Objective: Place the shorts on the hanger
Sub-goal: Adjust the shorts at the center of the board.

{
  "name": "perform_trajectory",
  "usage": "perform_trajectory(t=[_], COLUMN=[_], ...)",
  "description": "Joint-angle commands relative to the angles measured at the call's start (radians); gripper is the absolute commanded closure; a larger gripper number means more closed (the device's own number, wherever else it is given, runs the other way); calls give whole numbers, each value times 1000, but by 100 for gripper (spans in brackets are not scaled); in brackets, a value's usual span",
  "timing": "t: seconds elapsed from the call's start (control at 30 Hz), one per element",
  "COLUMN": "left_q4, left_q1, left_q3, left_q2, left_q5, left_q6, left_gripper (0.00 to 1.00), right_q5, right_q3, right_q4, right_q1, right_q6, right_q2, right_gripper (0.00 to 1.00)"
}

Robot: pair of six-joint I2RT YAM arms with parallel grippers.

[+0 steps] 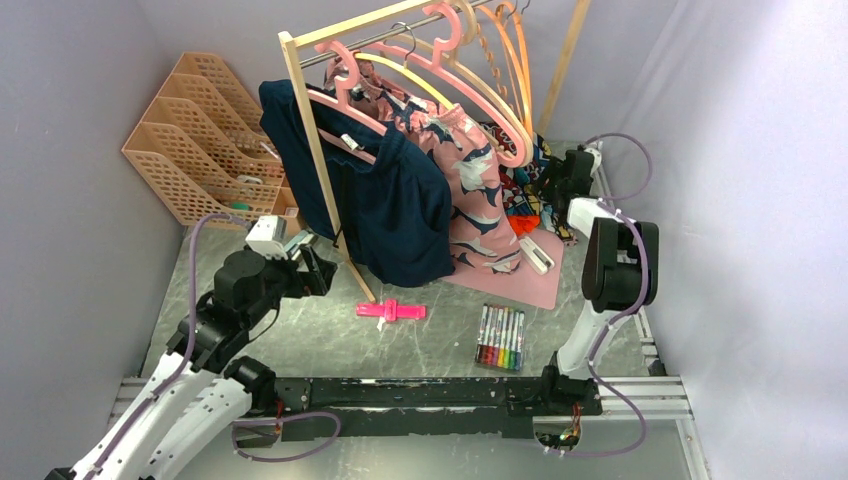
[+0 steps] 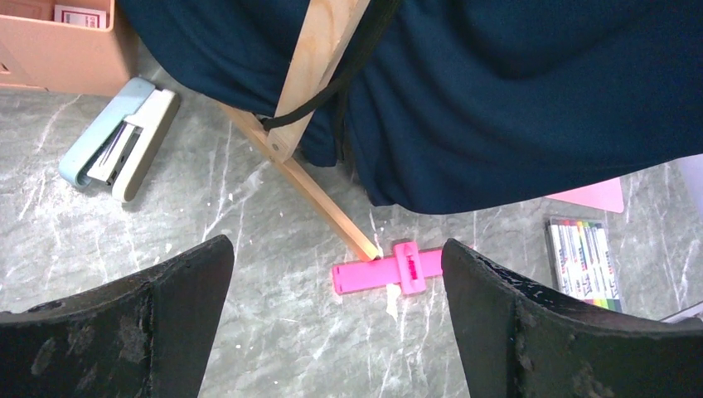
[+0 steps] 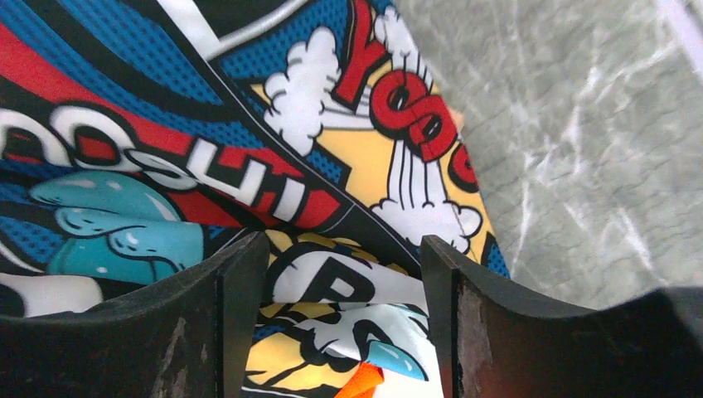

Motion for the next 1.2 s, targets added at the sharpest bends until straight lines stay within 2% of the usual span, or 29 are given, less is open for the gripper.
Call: perform_trajectory(t=[0.0,0.07,0.2,0.27,0.5,0.73,0.87,1.1,1.17], left_q4=[20,18,20,23,25,32,19,-3,-9], left_q1=[4,4,3,3,5,4,3,5,5], left_q3=[4,6,5,2,3,-5,1,2,0], left_q2=[28,37,30,21,4,-49,-71,-150,-175], left_q5=[0,1,3,6,21,34,-4,-88,-115], left_q6=[19,19,19,20,22,18,8,-19,-28], left_gripper=[1,1,1,1,1,1,1,1,1], right_q5=[-62,-63,-30,-10,-20,108,151,219,214], right_q3=[30,33,19,26,65,162,319,637,704], right_q4=[-12,-18,-10,-18,-28,-131,-222,-377,-419], right_q1=[3,4,4,4,5,8,27,229,252], right_q6=[-27,-25,-26,-25,77,220,194,30,28], right_q2=[50,61,27,-5,-160,-388,-530,-641,-666], right_gripper=[32,41,83,100,100,100,100,100,100])
